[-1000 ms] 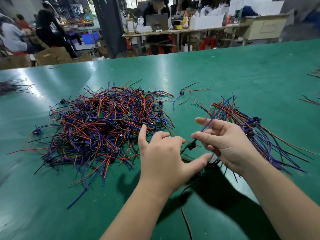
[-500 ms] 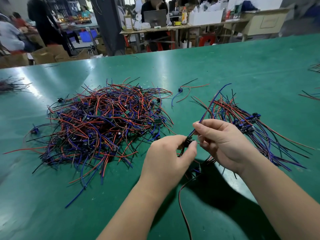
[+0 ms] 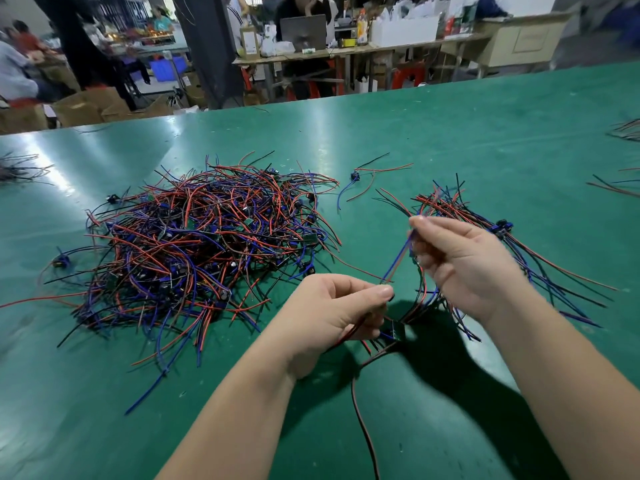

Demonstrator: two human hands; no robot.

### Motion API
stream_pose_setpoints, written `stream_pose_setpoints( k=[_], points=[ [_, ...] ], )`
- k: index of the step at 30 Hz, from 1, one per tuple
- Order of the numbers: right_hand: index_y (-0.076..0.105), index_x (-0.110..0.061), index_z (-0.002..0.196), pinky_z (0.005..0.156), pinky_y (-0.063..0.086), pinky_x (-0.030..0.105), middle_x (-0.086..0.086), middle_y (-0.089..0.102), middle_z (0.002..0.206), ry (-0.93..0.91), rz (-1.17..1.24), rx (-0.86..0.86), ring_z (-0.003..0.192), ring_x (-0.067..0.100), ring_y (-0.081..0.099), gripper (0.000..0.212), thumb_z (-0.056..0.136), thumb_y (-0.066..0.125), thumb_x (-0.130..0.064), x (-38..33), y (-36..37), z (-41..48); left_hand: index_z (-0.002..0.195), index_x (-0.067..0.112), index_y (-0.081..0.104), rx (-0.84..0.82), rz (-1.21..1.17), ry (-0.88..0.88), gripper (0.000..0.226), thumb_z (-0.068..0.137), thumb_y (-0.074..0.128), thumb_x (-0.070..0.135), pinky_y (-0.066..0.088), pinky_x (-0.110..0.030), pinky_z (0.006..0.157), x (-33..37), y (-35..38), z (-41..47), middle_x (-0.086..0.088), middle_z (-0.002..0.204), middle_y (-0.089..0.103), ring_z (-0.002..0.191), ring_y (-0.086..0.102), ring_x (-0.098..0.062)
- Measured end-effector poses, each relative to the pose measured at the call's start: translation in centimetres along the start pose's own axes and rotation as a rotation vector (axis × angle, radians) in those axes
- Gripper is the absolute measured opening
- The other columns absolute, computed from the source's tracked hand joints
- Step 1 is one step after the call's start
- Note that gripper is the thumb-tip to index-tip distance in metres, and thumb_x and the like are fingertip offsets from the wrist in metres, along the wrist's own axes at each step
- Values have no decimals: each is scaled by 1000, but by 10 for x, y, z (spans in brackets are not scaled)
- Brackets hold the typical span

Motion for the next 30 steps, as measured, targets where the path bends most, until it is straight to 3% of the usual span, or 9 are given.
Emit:
stream_pose_setpoints(
  k=[3,8,12,16,19,21,24,27,30],
  points=[
    [64,-6,82,38,38,10,-1,64,53,-42,73,115,42,4,55,4,85,62,-4,-12,-18,7,72,5,69,-97,37,-41,11,78,70,14,51,-19,52,0,3,-4,-7,62,64,51,57,-12],
    [66,-9,84,45,46,12,-1,68,60,-67,111,158,49,4,59,1,84,66,-9,-16,-30,12,73,5,69,-179,105,-84,22,67,73,26,51,-22,55,-3,6,-7,-7,65,65,53,57,-14],
    [65,-8,86,44,46,12,0,67,58,-87,120,153,49,6,63,7,87,64,-15,-13,-28,12,75,8,67,-176,105,-83,12,79,71,19,47,-14,45,-3,3,-9,-2,63,67,49,60,-8],
    [52,-4,112,54,54,20,14,68,86,-48,188,139,65,21,70,25,102,40,-23,-10,-24,12,70,13,69,-72,-40,-14,16,66,76,28,49,-18,46,1,2,-5,-4,71,69,51,61,-10],
    [55,-13,104,50,51,25,13,63,82,-103,-45,126,57,22,65,18,101,40,-22,-12,-17,3,65,17,72,87,-183,43,27,49,77,38,50,-20,45,4,-4,0,0,74,71,51,62,-9],
    [63,-14,93,49,48,24,9,63,73,-183,-184,-82,52,18,60,13,95,52,-21,-9,-1,-8,67,16,72,182,-226,71,29,50,77,38,50,-20,43,3,-9,3,1,74,72,50,61,-9],
    [70,-19,92,59,48,21,5,66,82,-387,-553,-354,62,13,60,13,79,73,-16,0,20,-26,75,13,71,250,-172,108,28,60,73,37,51,-22,45,2,-11,4,-2,73,71,53,64,-12],
    [74,-20,88,66,47,17,-4,62,84,-599,-913,-289,67,8,62,14,76,78,-17,6,23,-28,82,11,72,223,-185,97,30,83,61,38,52,-23,47,2,-8,4,-2,73,70,56,66,-14],
    [72,-22,84,71,54,30,-1,67,83,-512,-817,-201,72,16,66,14,77,77,-11,7,18,-24,98,10,70,154,-161,62,32,95,49,34,53,-24,52,4,-5,5,0,82,73,64,68,-14]
  ],
)
Point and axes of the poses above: each hand's wrist, its own z-axis towards the middle knuckle, its own y-axis out of the palm, x = y × z, the point moved 4 cm from there along z, towards the middle knuckle
